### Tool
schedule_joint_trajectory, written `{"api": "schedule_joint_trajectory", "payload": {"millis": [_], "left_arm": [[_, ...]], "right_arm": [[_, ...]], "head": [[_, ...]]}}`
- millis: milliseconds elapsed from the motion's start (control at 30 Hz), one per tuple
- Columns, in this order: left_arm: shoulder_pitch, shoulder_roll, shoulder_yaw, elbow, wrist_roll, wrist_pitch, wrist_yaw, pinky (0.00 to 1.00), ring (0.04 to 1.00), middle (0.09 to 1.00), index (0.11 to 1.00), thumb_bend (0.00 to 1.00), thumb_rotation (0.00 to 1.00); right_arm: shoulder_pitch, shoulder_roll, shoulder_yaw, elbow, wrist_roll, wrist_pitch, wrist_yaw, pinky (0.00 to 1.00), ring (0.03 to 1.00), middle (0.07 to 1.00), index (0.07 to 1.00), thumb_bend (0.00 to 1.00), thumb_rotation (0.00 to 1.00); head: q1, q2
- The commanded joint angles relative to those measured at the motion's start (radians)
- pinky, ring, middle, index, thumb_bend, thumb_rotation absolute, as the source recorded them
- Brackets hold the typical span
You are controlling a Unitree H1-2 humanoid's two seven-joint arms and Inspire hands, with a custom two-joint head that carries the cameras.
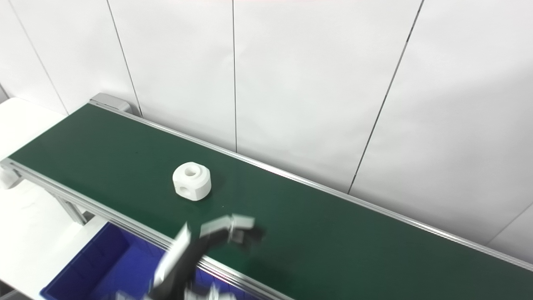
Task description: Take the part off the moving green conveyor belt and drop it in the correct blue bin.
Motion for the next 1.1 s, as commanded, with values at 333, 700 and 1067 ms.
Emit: {"api": "schedule_joint_trajectory", "payload": {"millis": [333,700,1067], "left_arm": [[-0.406,0.237,0.013,0.146,0.265,0.138,-0.224,0.76,0.815,0.851,0.821,0.90,0.34],[-0.549,0.352,-0.063,0.472,0.457,0.100,-0.210,0.79,0.832,0.846,0.823,0.98,0.31],[-0.563,0.365,-0.103,0.658,0.516,0.112,-0.171,0.84,0.855,0.860,0.829,0.96,0.33]], "right_arm": [[0.002,0.024,0.009,-0.051,-0.005,0.072,0.008,1.00,1.000,1.000,1.000,0.80,1.00],[-0.001,0.025,0.010,-0.069,0.004,0.101,0.018,1.00,1.000,1.000,1.000,0.75,1.00],[0.011,0.027,0.010,-0.091,0.005,0.113,0.022,0.99,1.000,1.000,1.000,0.75,1.00]], "head": [[-0.034,0.015],[-0.048,0.028],[-0.059,0.044]]}}
